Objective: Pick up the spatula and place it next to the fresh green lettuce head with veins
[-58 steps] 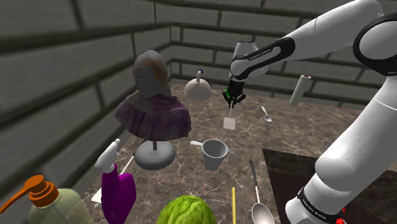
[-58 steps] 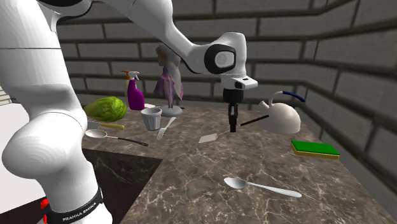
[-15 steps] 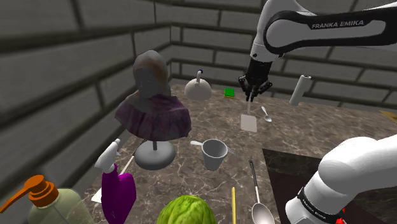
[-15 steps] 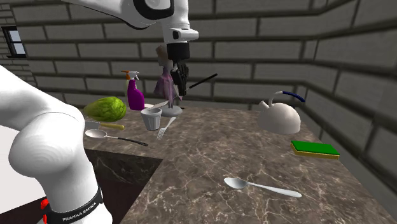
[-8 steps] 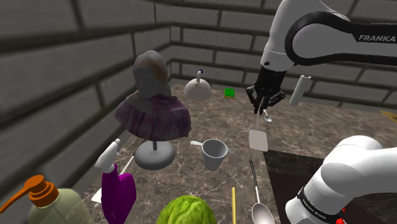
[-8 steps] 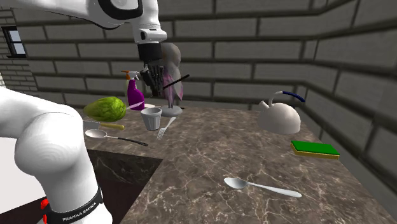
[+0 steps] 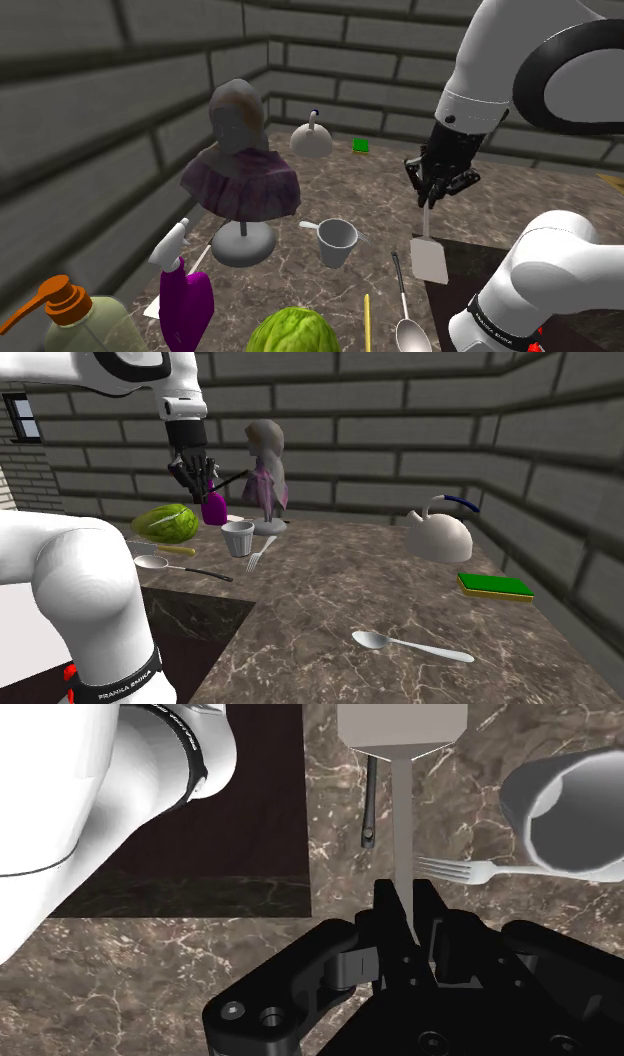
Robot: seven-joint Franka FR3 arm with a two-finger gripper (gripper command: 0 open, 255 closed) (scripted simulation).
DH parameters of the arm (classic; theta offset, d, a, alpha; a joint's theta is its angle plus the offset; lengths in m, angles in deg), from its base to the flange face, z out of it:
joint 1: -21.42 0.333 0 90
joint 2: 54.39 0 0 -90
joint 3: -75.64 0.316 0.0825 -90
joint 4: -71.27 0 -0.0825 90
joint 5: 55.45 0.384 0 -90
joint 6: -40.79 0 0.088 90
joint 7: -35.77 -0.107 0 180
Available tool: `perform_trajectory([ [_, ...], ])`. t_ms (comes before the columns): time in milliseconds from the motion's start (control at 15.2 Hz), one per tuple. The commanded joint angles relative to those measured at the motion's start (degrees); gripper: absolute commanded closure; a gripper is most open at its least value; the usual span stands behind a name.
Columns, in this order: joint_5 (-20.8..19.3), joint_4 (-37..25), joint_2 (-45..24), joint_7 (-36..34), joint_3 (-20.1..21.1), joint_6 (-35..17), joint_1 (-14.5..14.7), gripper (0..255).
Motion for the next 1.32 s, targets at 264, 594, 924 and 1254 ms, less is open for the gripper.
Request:
perform_trajectory([
  [264, 6.21, -0.21, 7.59, -7.46, 5.34, 7.14, 4.93, 255],
  [594, 12.22, -2.24, 11.92, -14.2, 10.45, 12.29, 8.3, 255],
  [924, 17.03, -2.73, 14.62, -18.67, 14.54, 14.3, 10.39, 255],
  [1254, 19.19, 1.29, 16.65, -18.67, 16.73, 12.3, 11.58, 255],
])
